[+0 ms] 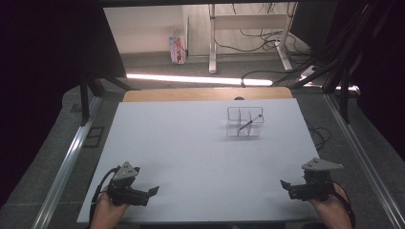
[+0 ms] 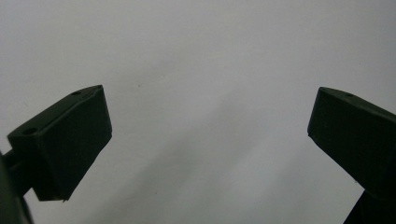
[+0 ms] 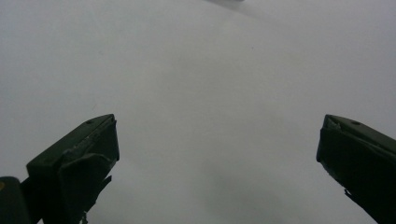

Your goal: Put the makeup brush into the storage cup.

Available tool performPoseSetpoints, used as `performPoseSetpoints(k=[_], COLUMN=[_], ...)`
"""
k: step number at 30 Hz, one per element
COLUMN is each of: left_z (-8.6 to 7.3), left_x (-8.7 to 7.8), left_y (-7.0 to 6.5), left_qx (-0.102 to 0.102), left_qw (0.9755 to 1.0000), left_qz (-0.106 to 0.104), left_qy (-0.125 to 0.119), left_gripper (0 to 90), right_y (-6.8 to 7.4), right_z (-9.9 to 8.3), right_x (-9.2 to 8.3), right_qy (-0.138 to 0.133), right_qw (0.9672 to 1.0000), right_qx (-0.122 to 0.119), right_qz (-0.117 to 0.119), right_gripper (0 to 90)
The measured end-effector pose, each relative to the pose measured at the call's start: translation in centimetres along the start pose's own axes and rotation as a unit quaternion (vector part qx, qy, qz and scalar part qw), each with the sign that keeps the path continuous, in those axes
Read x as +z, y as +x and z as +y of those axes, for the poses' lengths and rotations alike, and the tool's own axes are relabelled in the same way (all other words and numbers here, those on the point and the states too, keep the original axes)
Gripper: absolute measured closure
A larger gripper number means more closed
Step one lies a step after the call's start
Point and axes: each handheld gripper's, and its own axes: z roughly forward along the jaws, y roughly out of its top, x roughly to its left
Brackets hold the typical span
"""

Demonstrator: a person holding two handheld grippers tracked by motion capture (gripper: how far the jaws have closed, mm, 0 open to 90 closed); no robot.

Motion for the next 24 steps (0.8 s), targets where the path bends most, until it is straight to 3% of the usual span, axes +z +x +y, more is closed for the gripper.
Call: performPoseSetpoints(k=[24], left_z=[0.1], left_x=[0.1], left_y=[-0.1], left_qx=[0.002], left_qw=[1.0], left_qz=[0.001], left_qy=[0.004], left_gripper=[0.5], right_y=[-0.7], right_z=[-1.2], right_x=[0.3], right_qy=[0.039], right_qw=[0.9992], right_qx=[0.012], right_qz=[0.002], right_gripper=[0.0])
